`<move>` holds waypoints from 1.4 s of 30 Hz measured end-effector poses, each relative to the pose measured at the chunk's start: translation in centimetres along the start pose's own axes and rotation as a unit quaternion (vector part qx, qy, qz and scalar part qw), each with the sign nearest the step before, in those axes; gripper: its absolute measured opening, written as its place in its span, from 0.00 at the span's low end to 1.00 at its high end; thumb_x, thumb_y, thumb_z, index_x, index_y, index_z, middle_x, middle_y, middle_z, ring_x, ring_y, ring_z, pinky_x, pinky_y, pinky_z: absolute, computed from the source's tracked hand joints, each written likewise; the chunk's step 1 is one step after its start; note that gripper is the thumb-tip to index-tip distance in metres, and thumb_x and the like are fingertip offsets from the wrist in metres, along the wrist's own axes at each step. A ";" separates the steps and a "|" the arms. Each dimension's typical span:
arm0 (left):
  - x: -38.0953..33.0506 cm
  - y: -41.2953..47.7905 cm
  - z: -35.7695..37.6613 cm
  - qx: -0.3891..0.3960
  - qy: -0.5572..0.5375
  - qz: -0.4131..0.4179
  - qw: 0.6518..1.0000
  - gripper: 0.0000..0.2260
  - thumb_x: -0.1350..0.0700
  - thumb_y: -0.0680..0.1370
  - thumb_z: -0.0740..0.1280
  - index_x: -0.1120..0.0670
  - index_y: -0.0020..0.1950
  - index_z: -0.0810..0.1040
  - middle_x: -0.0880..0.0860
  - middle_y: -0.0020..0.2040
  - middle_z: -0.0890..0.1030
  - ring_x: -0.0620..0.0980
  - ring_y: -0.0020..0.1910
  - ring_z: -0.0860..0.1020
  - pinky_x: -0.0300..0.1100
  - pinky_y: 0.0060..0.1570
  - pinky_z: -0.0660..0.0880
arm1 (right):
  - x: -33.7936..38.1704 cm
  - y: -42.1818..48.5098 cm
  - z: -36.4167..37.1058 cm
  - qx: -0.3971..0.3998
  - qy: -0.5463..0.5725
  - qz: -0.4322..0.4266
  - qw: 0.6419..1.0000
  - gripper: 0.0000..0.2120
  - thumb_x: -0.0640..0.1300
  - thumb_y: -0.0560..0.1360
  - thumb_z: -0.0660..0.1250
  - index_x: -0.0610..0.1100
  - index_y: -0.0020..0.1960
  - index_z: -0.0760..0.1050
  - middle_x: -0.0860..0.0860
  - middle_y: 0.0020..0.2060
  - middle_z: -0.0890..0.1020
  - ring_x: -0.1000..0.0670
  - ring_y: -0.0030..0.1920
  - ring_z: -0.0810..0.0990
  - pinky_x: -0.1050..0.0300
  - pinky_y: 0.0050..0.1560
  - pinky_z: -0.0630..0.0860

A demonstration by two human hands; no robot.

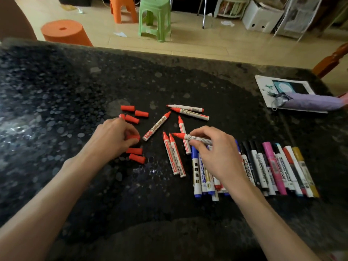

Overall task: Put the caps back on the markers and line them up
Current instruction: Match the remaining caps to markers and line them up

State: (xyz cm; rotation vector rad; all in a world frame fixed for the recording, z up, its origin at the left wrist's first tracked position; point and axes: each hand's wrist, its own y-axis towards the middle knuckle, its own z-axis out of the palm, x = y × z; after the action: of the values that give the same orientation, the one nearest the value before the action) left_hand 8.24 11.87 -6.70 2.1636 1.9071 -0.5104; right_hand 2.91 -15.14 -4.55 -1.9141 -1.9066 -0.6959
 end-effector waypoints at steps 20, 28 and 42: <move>2.9 0.6 -0.7 -0.117 -0.073 -0.164 0.977 0.10 0.45 0.78 0.72 0.50 0.51 0.84 0.53 0.49 0.86 0.59 0.53 0.83 0.53 0.53 0.77 | 1.0 0.7 0.8 0.008 0.033 -0.008 0.999 0.10 0.49 0.79 0.73 0.55 0.59 0.82 0.59 0.55 0.83 0.58 0.59 0.79 0.51 0.63 0.78; -2.8 -2.5 -0.5 0.037 -0.209 0.065 0.975 0.09 0.58 0.77 0.74 0.44 0.53 0.85 0.41 0.38 0.84 0.40 0.37 0.83 0.27 0.40 0.73 | 0.6 0.1 -0.1 -0.015 0.037 -0.033 0.999 0.09 0.48 0.78 0.73 0.57 0.57 0.82 0.59 0.50 0.81 0.56 0.56 0.78 0.51 0.59 0.77; -4.4 -2.5 0.0 0.043 -0.231 0.090 0.968 0.06 0.51 0.77 0.74 0.42 0.53 0.85 0.43 0.39 0.85 0.44 0.38 0.84 0.43 0.43 0.81 | 0.0 -0.5 -0.3 -0.013 -0.014 -0.072 0.997 0.10 0.47 0.77 0.75 0.57 0.57 0.83 0.59 0.49 0.80 0.56 0.55 0.76 0.50 0.59 0.75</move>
State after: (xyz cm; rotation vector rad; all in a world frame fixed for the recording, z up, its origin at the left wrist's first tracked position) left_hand 5.29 8.23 -4.81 2.0115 1.4486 -0.9755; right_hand 2.36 -15.32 -4.39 -1.8251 -2.0783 -0.7406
